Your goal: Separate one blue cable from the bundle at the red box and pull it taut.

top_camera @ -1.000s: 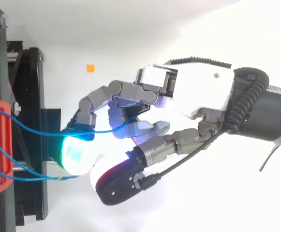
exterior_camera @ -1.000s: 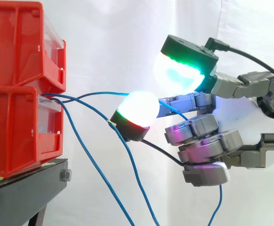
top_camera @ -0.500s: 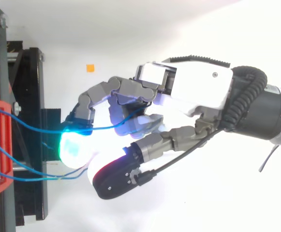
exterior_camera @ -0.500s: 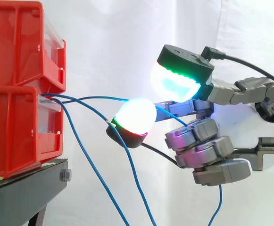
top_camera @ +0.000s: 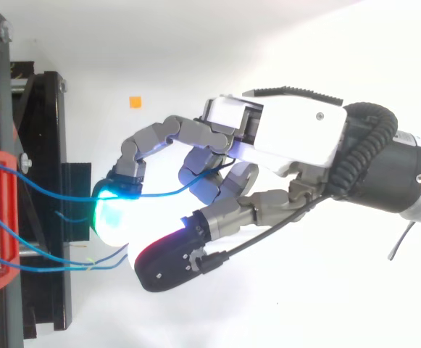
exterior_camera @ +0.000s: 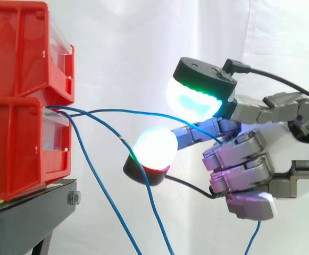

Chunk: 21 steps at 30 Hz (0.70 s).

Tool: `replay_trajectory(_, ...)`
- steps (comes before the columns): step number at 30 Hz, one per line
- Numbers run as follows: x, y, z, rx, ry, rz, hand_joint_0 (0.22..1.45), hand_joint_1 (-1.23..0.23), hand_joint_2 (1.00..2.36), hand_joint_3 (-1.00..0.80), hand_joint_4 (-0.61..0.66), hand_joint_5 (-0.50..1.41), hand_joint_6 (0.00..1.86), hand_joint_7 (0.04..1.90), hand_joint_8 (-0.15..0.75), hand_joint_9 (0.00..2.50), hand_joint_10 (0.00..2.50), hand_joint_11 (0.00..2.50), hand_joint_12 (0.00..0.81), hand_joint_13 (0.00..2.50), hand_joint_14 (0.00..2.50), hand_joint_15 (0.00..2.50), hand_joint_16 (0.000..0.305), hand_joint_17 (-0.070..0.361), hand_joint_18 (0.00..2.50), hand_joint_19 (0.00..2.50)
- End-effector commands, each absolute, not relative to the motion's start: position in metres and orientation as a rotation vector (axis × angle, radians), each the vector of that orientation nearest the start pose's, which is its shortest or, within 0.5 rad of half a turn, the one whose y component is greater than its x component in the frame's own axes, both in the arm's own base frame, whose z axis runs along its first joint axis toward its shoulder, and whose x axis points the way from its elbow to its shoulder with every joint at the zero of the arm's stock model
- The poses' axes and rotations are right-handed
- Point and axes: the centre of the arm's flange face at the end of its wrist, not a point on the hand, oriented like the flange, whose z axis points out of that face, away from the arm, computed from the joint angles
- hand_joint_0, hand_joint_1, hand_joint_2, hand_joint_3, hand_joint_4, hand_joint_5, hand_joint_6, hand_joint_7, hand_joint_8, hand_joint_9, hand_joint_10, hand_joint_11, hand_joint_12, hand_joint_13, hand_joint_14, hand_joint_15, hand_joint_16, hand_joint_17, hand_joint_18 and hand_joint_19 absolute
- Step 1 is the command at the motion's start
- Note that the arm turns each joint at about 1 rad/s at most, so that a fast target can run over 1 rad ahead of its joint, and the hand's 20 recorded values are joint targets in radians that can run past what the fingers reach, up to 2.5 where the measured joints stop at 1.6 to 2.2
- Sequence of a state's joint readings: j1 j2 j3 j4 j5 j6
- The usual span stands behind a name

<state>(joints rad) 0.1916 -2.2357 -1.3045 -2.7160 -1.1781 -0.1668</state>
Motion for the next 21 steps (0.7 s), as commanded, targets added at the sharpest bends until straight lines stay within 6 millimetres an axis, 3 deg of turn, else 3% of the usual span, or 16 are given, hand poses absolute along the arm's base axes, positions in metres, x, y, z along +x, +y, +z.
replay_trajectory(1,0.739,-0.031,0.243,1.18,1.124,0.943,0.55,-0.59,1.0,-0.5,0.24,-0.21,0.74,0.95,0.622,1.44,2.5,2.5,0.586,1.86,2.5,1.63,0.167,0.125,2.3,0.62)
replay_trajectory(19,0.736,-0.058,0.241,1.276,1.05,1.001,0.55,-0.52,1.0,-0.5,0.25,-0.21,0.73,0.98,0.621,1.52,2.5,2.5,0.594,1.89,2.5,1.66,0.172,0.129,2.34,0.59)
replay_trajectory(21,0.736,-0.061,0.242,1.279,1.04,0.996,0.54,-0.45,1.0,-0.5,0.26,-0.21,0.73,0.97,0.608,1.52,2.5,2.5,0.595,1.9,2.5,1.62,0.177,0.133,2.36,0.58)
